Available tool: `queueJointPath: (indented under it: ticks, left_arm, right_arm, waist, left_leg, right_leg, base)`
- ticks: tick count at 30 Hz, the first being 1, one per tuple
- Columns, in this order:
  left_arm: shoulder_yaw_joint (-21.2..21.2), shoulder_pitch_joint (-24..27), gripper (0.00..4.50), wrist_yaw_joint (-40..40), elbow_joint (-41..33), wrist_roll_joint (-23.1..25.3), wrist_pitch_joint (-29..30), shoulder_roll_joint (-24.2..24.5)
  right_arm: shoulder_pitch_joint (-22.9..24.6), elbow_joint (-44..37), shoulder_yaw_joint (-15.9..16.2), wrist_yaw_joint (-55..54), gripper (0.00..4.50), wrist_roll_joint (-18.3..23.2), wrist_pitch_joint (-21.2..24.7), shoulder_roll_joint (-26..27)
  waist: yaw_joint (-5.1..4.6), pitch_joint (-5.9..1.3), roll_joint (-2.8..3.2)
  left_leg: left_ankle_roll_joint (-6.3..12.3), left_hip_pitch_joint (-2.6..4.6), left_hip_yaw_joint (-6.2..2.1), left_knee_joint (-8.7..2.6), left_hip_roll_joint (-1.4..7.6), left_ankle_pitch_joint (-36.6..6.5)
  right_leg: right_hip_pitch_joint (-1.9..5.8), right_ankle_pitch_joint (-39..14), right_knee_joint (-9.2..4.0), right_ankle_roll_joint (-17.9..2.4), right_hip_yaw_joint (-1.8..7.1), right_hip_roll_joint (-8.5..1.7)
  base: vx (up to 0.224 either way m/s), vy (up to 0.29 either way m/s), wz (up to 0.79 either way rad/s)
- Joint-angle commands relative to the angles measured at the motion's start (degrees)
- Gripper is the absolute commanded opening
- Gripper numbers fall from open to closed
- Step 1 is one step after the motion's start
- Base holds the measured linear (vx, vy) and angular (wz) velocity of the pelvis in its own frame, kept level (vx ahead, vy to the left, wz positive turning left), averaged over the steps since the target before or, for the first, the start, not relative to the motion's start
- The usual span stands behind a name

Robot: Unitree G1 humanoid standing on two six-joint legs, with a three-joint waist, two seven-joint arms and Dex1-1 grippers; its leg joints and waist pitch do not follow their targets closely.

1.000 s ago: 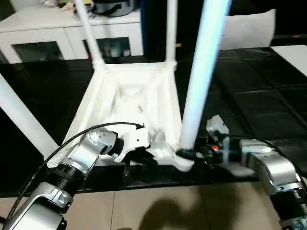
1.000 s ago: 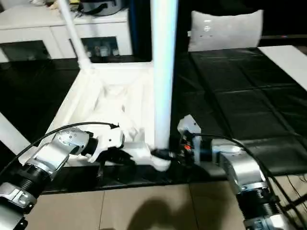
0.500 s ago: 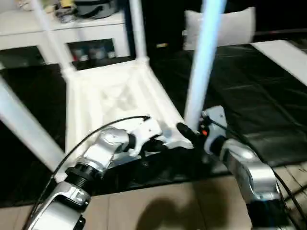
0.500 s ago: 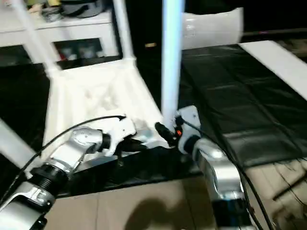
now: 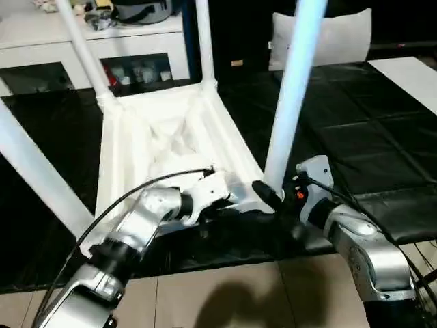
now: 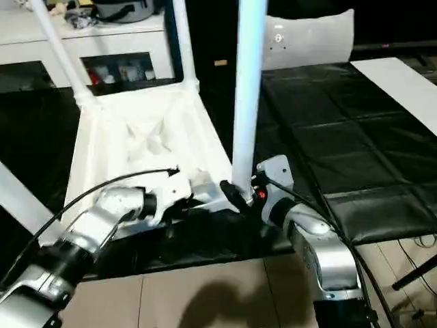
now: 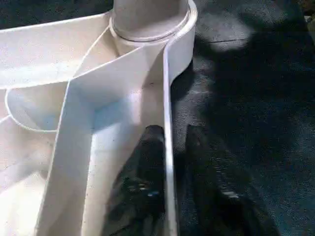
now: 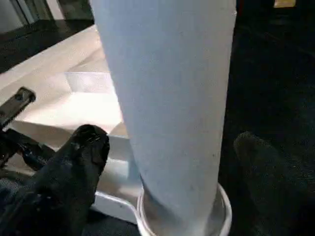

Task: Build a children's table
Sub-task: Rotate leg to tighten, then rotate table base

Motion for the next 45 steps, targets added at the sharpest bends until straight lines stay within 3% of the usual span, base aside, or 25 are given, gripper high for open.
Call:
queueJointPath:
  ticks: [1, 4, 18, 27, 33, 35, 38, 39, 40, 45]
  left_arm:
    - [1.67, -0.30, 1.27, 0.77, -2.89, -0.66, 0.13, 0.96]
    - [3.04, 1.43, 1.38, 1.59, -7.27, -1.87, 1.08, 1.61]
    - [2.26, 6.02, 2.48, 2.70, -16.31, -0.61, 2.41, 4.64]
    - [0.40, 6.26, 3.13, 3.44, -15.92, 3.52, 3.02, 7.91]
    - [-0.43, 6.04, 3.58, 3.31, -15.31, 5.46, 3.56, 9.96]
    - [-0.65, 5.97, 3.82, 3.17, -15.24, 5.78, 3.77, 10.20]
    - [-0.76, 5.76, 3.91, 4.08, -14.69, 6.76, 3.47, 10.43]
    - [-0.77, 5.71, 4.18, 4.26, -14.59, 6.87, 3.40, 10.43]
    - [-0.65, 5.52, 4.18, 4.98, -14.25, 7.21, 3.64, 10.37]
    - [0.22, 4.69, 4.41, 7.42, -12.91, 7.73, 4.19, 9.91]
  right_arm:
    - [-0.52, 0.12, -0.86, -0.59, 4.50, -0.21, -1.31, -0.14]
    - [-0.66, 0.98, 0.44, -2.34, 4.50, -3.80, -7.38, -1.82]
    - [-1.27, 2.74, 0.50, -3.41, 4.50, -2.66, -8.44, -0.91]
    - [-1.54, 3.85, 1.35, -5.32, 4.50, -5.01, -9.86, -1.05]
    - [-3.88, 6.56, -0.18, -7.80, 4.50, -4.28, -10.70, 0.46]
    - [-4.76, 7.68, -0.77, -9.05, 4.50, -4.46, -10.76, 0.87]
    - [-5.73, 9.34, -1.25, -10.41, 4.50, -4.99, -11.26, 1.11]
    - [-5.86, 9.61, -1.27, -10.61, 4.50, -5.09, -11.37, 1.09]
    - [-6.15, 10.20, -1.47, -11.00, 4.50, -5.09, -11.36, 1.14]
    - [-7.10, 11.94, -2.49, -13.08, 4.50, -5.12, -11.16, 1.51]
  waist:
    - [0.08, -3.73, -0.53]
    - [0.06, -3.59, -0.49]
    - [-0.31, -3.58, -0.13]
    - [-0.42, -3.58, -0.08]
    - [-0.45, -3.51, 0.07]
    - [-0.35, -3.59, -0.40]
    - [-0.33, -3.65, -0.34]
    - [-0.26, -3.70, -0.42]
    - [-0.31, -3.68, -0.78]
    - [-0.31, -3.60, -0.55]
  left_leg:
    - [3.23, -0.72, -0.04, -4.09, 1.87, -5.91]
    - [2.81, -0.71, 0.06, -4.14, 1.73, -6.74]
    - [3.01, -0.61, -0.04, -4.28, 1.78, -8.60]
    - [2.56, -0.59, -0.01, -4.27, 1.65, -8.09]
    - [2.18, -0.41, -0.08, -4.40, 1.68, -9.73]
    - [2.21, -0.50, -0.03, -4.38, 1.71, -8.60]
    - [2.25, -0.45, 0.00, -4.28, 1.70, -7.77]
    - [2.30, -0.51, 0.02, -4.24, 1.63, -7.10]
    - [2.44, -0.56, 0.10, -4.21, 1.63, -6.86]
    - [2.65, -0.42, 0.20, -4.14, 1.54, -6.82]
  right_leg:
    - [3.95, -16.08, -3.63, -7.17, 3.28, -3.00]
    - [3.99, -17.10, -3.76, -6.84, 3.24, -3.00]
    - [3.85, -17.01, -3.78, -7.03, 3.28, -2.69]
    - [3.84, -16.38, -3.64, -7.00, 3.33, -2.63]
    - [3.69, -17.44, -3.74, -7.03, 3.36, -2.63]
    - [3.72, -16.24, -3.51, -7.50, 3.46, -2.67]
    - [3.70, -15.23, -3.28, -7.92, 3.52, -2.68]
    - [3.80, -14.77, -3.11, -8.12, 3.54, -2.75]
    - [3.79, -14.67, -3.16, -8.10, 3.55, -2.71]
    - [3.64, -16.20, -3.35, -7.79, 3.53, -2.70]
  base:
    - [0.000, 0.000, 0.00]
    - [0.000, 0.000, 0.00]
    - [0.000, 0.000, 0.00]
    - [0.000, 0.000, 0.00]
    - [0.000, 0.000, 0.00]
    - [0.000, 0.000, 0.00]
    - [0.000, 0.000, 0.00]
    - [0.000, 0.000, 0.00]
    - [0.000, 0.000, 0.00]
    - [0.000, 0.000, 0.00]
